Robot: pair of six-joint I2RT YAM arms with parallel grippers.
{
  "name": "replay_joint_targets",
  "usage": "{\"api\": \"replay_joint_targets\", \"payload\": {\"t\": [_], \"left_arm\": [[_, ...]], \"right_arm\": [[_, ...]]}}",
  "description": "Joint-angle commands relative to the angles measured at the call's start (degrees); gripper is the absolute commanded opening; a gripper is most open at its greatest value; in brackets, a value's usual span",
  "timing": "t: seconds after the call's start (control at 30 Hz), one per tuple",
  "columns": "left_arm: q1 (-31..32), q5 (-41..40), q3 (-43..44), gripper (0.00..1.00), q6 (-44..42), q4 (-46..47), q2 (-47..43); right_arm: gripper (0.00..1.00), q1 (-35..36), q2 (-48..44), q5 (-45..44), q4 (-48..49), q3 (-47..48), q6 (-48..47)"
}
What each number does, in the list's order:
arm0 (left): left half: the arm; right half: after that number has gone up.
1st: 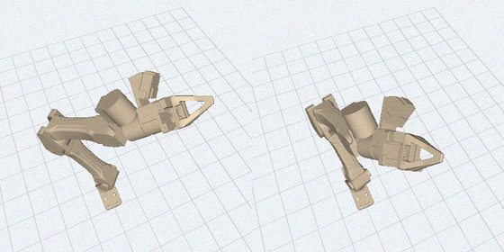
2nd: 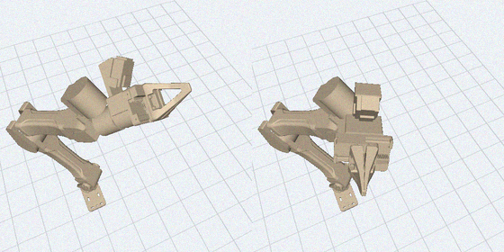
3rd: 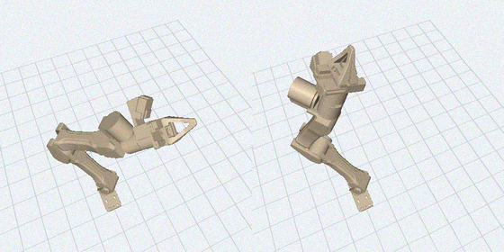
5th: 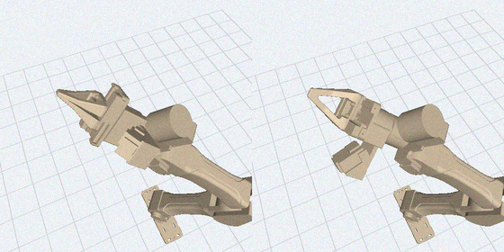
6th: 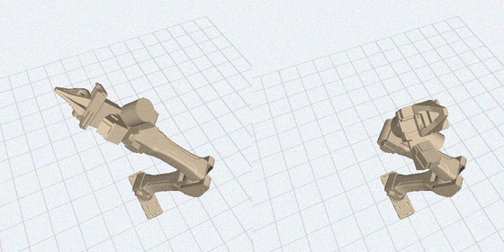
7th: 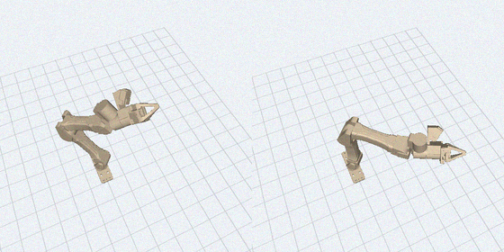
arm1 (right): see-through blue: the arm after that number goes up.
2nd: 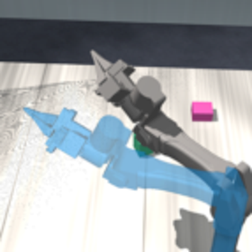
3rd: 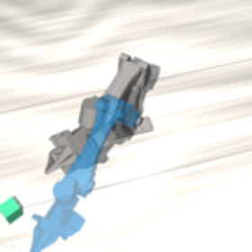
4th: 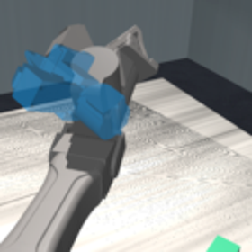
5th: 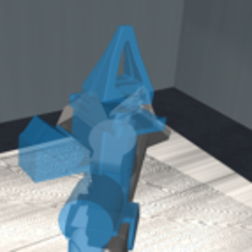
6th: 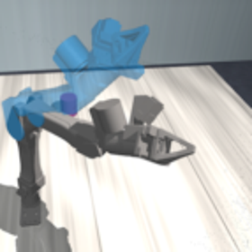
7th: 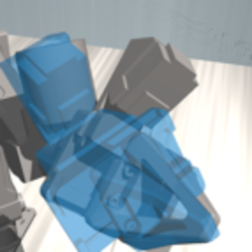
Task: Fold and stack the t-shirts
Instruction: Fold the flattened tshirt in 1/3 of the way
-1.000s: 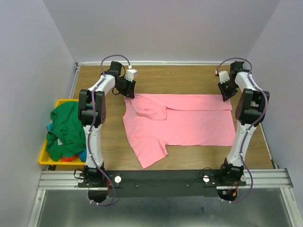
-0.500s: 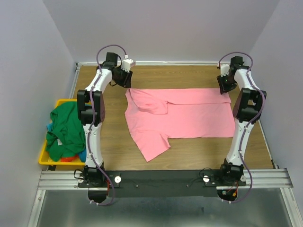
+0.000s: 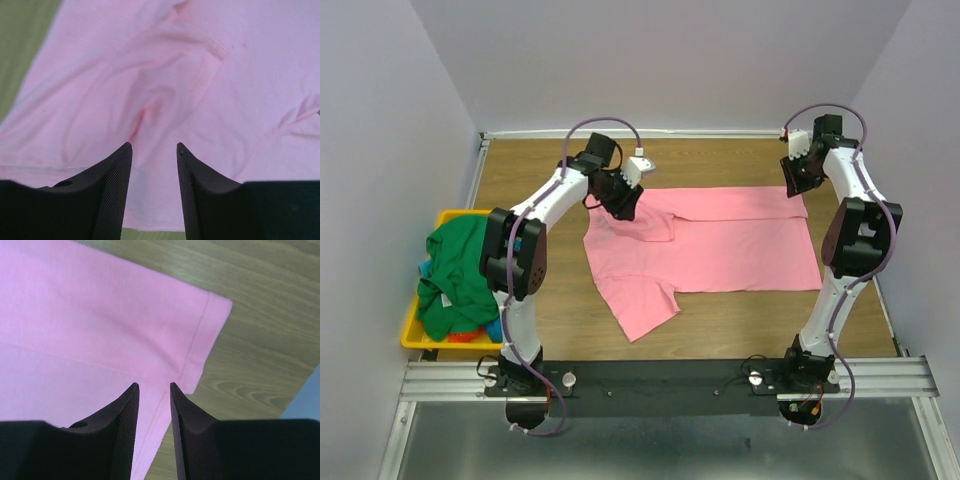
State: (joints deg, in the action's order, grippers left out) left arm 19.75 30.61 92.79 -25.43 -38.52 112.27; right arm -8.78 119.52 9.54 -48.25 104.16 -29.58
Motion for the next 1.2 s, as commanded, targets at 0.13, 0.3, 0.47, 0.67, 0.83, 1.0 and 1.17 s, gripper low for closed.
{"api": "replay_joint_targets", "payload": {"t": [0.13, 0.3, 0.47, 0.67, 0.83, 1.0, 1.17], "left_arm": [[2.31, -5.9, -2.71, 0.51, -2.16, 0.03, 2.69], [2.84, -10.04, -2.0, 0.51, -3.84, -0.06, 5.07], [2.93, -10.49, 0.63, 0.41, -5.33, -2.6, 7.52], [2.75, -2.61, 8.79, 0.05, -5.51, -12.86, 10.77], [2.58, 9.35, 10.65, 0.0, -4.19, -19.39, 13.32], [0.56, 13.68, 7.76, 0.06, 0.99, -19.57, 15.43], [-3.04, 14.13, 6.26, 0.4, 3.37, -17.56, 15.35]], "right_arm": [[0.37, 0.16, -2.01, 0.57, -0.88, -5.28, -1.35], [0.36, 0.16, -1.75, 0.48, -0.88, -5.63, -1.27], [0.35, 0.16, -1.49, 0.13, -0.88, -5.46, -1.35], [0.34, 0.16, -0.96, -0.4, -0.88, -5.2, -1.62], [0.34, 0.16, -0.87, -0.75, -0.88, -5.19, -1.97], [0.34, 0.16, -0.7, -1.28, -0.97, -5.28, -2.32], [0.34, 0.16, -0.61, -1.1, -0.88, -5.37, -2.32]]}}
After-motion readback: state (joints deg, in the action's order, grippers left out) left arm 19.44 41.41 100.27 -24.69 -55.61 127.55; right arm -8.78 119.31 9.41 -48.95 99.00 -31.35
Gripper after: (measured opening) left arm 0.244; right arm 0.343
